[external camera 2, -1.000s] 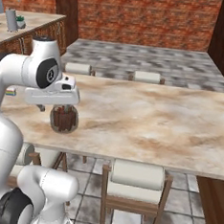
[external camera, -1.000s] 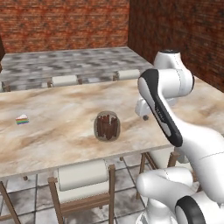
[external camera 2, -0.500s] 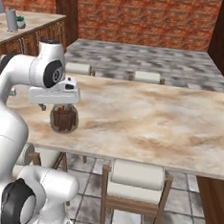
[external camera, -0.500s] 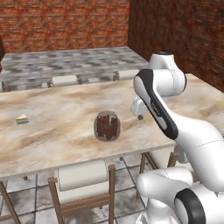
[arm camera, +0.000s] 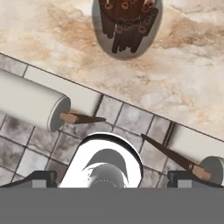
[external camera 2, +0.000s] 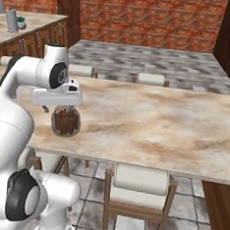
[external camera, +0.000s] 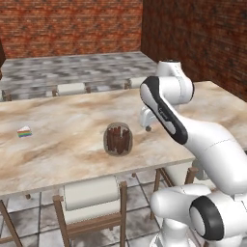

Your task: Pick the jar and jar from the dining table and place them in the open cabinet. Close the cabinet after placing the objects.

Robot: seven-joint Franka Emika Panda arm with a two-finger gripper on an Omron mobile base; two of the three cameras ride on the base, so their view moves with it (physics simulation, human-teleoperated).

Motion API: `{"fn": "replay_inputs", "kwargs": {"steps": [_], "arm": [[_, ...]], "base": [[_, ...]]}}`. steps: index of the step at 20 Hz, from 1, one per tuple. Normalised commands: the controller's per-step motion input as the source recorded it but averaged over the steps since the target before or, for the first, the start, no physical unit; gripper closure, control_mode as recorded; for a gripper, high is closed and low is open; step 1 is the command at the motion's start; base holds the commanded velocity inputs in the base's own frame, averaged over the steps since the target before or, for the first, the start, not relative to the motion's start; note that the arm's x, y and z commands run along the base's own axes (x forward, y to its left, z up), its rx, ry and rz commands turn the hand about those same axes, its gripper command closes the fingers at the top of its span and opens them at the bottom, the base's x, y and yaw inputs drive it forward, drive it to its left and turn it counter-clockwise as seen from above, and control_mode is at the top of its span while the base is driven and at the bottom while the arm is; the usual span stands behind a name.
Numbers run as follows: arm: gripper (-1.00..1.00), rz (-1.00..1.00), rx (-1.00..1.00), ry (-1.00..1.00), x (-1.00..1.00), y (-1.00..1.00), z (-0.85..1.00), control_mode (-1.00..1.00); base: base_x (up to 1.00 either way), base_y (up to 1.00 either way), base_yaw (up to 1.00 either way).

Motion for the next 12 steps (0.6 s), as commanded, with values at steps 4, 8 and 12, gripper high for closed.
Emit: {"fn": "replay_inputs", "kwargs": {"steps": [4, 8, 12], "arm": [[-1.00, 0.00, 0.00, 0.05, 0.27, 0.15, -0.10, -1.00], [-1.00, 0.00, 0.00, 0.03, 0.31, 0.05, -0.13, -1.00], [-1.00, 0.00, 0.00, 0.02, 0.29, 0.03, -0.16, -1.00]], "base": [[0.00, 0.00, 0.00], [0.00, 0.00, 0.00], [0.00, 0.00, 0.00]]}}
